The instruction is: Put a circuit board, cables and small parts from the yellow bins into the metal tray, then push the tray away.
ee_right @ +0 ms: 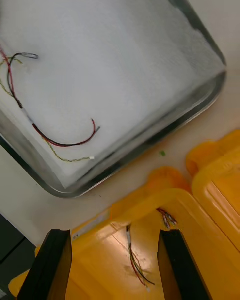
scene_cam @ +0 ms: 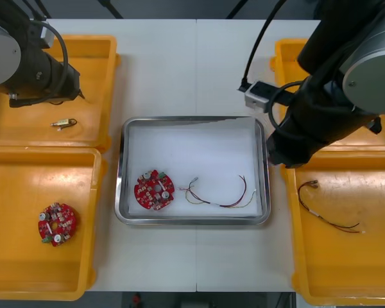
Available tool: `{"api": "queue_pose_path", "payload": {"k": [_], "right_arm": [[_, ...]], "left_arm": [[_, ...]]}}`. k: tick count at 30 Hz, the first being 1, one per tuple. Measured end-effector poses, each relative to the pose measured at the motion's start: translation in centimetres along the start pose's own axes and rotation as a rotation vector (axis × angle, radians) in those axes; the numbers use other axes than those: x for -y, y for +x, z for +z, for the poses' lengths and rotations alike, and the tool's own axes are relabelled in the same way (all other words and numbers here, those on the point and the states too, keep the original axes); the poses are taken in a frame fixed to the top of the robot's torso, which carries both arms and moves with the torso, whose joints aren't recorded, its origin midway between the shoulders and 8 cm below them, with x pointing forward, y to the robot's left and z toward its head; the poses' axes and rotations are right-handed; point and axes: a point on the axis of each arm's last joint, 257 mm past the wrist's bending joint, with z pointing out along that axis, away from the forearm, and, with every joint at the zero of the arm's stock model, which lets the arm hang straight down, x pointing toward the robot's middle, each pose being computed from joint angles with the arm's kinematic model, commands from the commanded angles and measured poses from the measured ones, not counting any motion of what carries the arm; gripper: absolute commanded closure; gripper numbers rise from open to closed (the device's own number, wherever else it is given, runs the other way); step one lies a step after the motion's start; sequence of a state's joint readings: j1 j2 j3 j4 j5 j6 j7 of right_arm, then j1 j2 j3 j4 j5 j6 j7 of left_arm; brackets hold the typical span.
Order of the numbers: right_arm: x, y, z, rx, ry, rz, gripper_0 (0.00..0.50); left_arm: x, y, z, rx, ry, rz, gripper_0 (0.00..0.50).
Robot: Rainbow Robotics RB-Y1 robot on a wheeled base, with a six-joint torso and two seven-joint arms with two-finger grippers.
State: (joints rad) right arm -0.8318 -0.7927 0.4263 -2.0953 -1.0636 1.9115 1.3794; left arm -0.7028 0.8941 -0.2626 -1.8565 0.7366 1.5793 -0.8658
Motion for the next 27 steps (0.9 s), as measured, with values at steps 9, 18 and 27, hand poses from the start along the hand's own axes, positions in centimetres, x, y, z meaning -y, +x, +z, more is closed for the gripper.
{"api": "queue_pose_path", "payload": {"k": [9,18,27], "right_arm": [[5.0,1.2,-3.3,0.065,0.052,0.286,0.000],[10.2,4.3,-4.6,0.070,0.072,0.516,0.000],[15.1,7.3,-4.1,0.018,0.120,0.687,0.000]], "left_arm": [[0.0,0.0,0.0,0.000,0.000,0.000,0.500],[0.0,0.3,0.2,-0.005,0.000,-0.001,0.500],[0.2,0.7,0.3,-0.016,0.008,-0.001,0.500]]}}
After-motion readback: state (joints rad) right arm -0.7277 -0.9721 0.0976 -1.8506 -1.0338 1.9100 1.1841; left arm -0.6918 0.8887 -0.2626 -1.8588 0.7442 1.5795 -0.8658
